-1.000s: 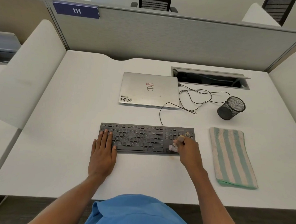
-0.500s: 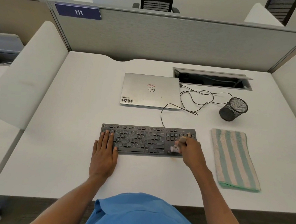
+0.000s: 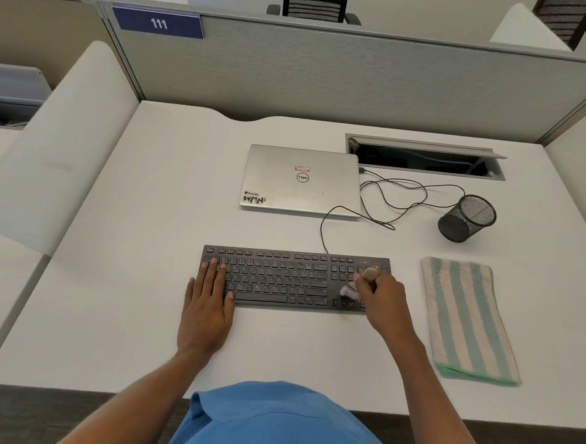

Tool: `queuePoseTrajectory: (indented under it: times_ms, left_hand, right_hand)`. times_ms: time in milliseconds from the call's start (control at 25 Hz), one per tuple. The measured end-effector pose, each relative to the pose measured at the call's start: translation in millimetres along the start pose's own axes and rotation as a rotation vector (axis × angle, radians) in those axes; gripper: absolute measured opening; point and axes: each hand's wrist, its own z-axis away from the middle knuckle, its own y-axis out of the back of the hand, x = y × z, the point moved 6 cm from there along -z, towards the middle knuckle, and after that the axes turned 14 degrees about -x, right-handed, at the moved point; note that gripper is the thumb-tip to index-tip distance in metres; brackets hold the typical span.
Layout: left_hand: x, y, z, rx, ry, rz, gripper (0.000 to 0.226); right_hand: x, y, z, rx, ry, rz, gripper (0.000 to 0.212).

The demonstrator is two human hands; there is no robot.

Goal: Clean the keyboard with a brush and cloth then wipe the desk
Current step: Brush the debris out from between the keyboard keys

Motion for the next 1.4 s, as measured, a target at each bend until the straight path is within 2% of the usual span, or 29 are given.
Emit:
queuePoseTrajectory:
  times_ms: [120,240,320,520,720,840,920,960,1120,1240,1400]
  left_hand:
    - [1,1,0,0.000,-0.002,0.002,0.065]
    - [1,2,1,-0.002,-0.002,0.010,0.065]
    - [2,2,1,-0.002,-0.005,0.011,0.065]
    - [1,2,0,-0.008,0.003,0.006,0.066]
    - [1,2,1,-0.007,0.002,0.008,0.066]
    - [1,1,0,-0.004,0.003,0.003,0.066]
    - [1,1,0,-0.006,0.002,0.008,0.066]
    - [1,1,0,-0.004,0.001,0.008,0.066]
    - [0,1,1,0.003,-0.003,0.012,0.065]
    - [0,0,0,0.003,0.001,0.008,0.065]
    - [0,-1,0,0.004,-0.002,0.003,0.065]
  right_hand:
    - [-13,-4,-7,-0.005,0.054,-0.010,0.032]
    - [-19,-20,-13,-0.167,0.007,-0.028,0.024]
    - [-12,-23,-16,-0.210,-0.046,-0.027,0.024]
    - [5,3,-26,-0.105,-0.128,-0.104,0.021]
    - [-8,-9,-23,-0.199,-0.060,-0.083,0.020]
    - [3,5,-23,-0.073,-0.137,0.040,0.019]
    - [-5,5,-21,0.015,-0.069,0.243,0.029]
    - [-12,0,-17,0.045,-0.024,0.264,0.033]
    - [-9,-25,-12,0.023,-0.019,0.192,0.043]
    - [-2,-17,-12,-0.043,-0.098,0.253,0.044]
    - [-17,-4,-10,0.061,-0.037,0.174,0.039]
